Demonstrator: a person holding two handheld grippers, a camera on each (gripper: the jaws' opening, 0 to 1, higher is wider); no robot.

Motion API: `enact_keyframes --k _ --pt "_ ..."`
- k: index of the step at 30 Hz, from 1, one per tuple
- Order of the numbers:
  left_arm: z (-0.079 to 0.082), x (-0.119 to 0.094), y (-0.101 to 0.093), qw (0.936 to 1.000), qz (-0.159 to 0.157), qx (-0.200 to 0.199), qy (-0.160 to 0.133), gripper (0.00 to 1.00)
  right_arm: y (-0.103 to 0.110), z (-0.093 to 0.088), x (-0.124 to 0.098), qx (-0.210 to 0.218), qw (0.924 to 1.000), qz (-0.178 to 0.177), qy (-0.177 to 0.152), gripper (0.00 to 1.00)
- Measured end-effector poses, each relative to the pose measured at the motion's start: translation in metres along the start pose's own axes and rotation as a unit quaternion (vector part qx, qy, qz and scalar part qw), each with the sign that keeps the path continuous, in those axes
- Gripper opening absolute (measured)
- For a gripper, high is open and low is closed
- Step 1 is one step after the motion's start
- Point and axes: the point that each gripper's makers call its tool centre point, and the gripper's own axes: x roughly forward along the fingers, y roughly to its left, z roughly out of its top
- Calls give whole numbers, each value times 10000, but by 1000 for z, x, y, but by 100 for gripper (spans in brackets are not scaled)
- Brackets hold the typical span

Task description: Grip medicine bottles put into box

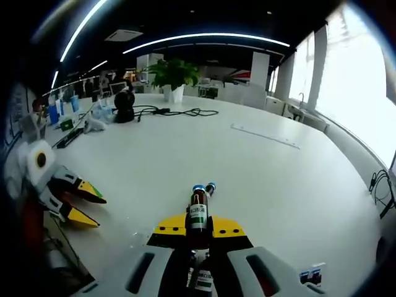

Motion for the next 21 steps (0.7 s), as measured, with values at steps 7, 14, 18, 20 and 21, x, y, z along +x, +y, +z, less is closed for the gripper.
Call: enact_keyframes --k 7,14,18,20,21 --pt "0 0 0 10000 1 -5 -4 18 19 -13 -10 30 9998 182 116 7" --pt "0 0 0 10000 3 4 4 18 39 -26 -16 75 9987 410 290 7" --pt "0 0 0 10000 0 5 4 18 49 -30 -16 52 9982 489 345 7" --pt "0 0 0 10000 1 3 4 18 54 -31 -16 45 9978 544 369 7" --pt "0 0 0 10000 2 4 5 18 56 -31 -16 57 9977 563 374 7"
